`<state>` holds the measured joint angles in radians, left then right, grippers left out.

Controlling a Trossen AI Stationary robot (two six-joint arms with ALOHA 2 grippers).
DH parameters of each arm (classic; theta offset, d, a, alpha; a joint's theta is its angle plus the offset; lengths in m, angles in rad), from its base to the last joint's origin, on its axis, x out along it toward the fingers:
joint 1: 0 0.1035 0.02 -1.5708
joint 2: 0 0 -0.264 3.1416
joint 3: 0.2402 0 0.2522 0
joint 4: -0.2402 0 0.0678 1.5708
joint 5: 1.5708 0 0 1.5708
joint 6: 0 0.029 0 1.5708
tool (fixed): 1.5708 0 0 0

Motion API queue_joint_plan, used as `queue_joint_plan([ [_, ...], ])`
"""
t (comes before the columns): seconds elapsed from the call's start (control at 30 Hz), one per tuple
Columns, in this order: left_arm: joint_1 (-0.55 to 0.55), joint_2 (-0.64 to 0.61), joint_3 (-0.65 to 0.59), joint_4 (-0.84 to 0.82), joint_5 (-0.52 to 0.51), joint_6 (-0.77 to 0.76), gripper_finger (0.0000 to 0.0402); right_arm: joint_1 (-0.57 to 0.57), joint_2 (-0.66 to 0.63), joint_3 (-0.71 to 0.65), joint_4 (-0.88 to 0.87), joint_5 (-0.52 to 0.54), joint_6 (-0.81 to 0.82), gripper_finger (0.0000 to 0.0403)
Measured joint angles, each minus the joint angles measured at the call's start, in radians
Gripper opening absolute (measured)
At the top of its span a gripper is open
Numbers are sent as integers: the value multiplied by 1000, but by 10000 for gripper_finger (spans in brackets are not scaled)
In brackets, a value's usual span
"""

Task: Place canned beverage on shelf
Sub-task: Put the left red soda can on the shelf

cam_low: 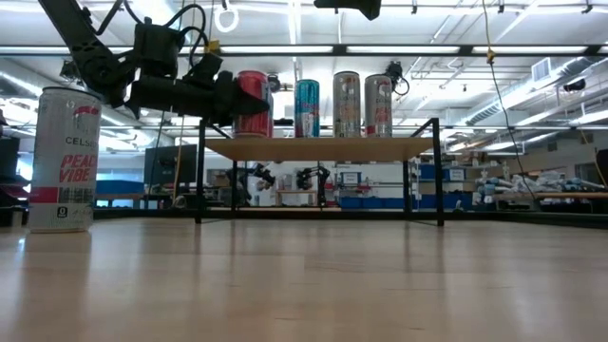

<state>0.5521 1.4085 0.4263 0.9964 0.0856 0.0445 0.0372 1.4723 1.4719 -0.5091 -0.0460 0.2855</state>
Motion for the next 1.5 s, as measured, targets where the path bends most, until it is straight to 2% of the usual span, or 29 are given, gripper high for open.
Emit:
queue_joint_plan([
  [0.1, 0, 0, 0, 0, 0, 4, 393, 0, 0, 0, 0, 0, 0, 369],
  [0.47, -6, -5, 0, 18, -2, -8, 380, 0, 0, 0, 0, 0, 0, 369],
  [0.97, -6, -81, 0, 40, -2, -40, 380, 0, 0, 0, 0, 0, 0, 369],
  [1.3, -7, -85, 0, 166, -1, -41, 380, 0, 0, 0, 8, 0, 0, 369],
  [1.5, -6, -122, 37, 142, -2, -40, 380, 0, 0, 0, 12, 0, 0, 369],
])
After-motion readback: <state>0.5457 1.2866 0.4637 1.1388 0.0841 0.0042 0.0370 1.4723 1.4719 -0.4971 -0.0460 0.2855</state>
